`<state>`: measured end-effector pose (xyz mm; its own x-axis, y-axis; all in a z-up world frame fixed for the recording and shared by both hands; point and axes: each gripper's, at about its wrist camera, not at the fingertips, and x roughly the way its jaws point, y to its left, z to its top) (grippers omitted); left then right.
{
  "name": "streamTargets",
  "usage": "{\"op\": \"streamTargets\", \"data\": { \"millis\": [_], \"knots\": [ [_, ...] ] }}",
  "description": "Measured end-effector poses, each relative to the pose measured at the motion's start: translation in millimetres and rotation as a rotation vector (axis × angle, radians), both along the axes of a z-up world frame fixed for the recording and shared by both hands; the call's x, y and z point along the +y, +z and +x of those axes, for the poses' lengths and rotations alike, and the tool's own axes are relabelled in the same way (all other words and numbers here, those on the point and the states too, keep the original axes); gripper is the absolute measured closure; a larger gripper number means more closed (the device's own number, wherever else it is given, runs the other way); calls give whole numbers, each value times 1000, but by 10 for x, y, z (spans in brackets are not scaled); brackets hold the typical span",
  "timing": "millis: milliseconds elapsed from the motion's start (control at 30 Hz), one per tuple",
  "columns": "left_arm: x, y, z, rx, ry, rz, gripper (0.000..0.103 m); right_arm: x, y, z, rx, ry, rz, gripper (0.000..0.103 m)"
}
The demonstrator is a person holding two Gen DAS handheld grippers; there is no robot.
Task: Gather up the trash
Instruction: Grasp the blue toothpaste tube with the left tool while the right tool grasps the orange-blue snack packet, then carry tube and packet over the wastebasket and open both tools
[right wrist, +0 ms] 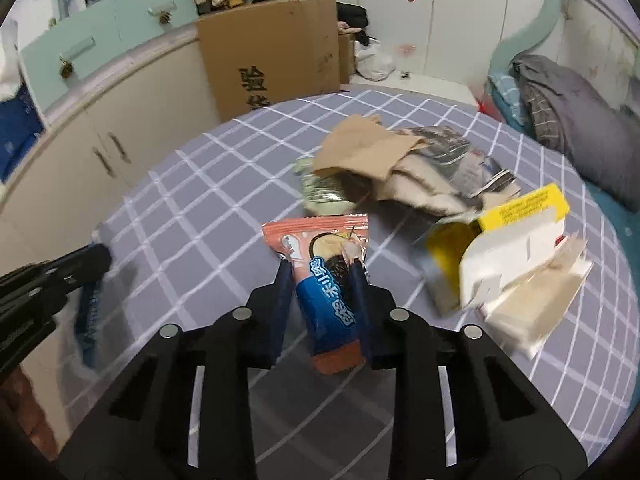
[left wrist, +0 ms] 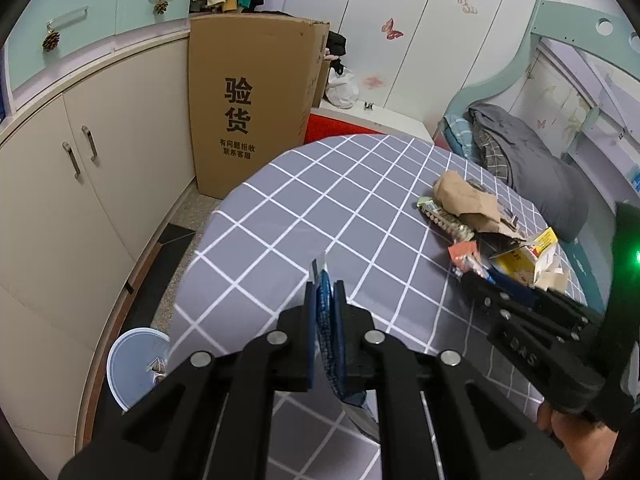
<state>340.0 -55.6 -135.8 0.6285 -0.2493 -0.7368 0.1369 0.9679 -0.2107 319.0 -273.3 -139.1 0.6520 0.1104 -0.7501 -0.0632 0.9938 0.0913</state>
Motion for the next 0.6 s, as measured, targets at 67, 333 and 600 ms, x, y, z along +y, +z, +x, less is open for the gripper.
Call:
{"op": "streamTargets", "data": {
  "millis": [67,333,600],
  "knots": [
    [58,16,-23,-4,1,-3,95,87,45,-122,-12,20,31,75],
    [541,78,-204,-24,37,-26,95,677,260,-319,-59,124,70,75],
    [1499,-23,-409,-19,156,-23,95,1671,297,-396,-67,281,114,75]
  ]
}}
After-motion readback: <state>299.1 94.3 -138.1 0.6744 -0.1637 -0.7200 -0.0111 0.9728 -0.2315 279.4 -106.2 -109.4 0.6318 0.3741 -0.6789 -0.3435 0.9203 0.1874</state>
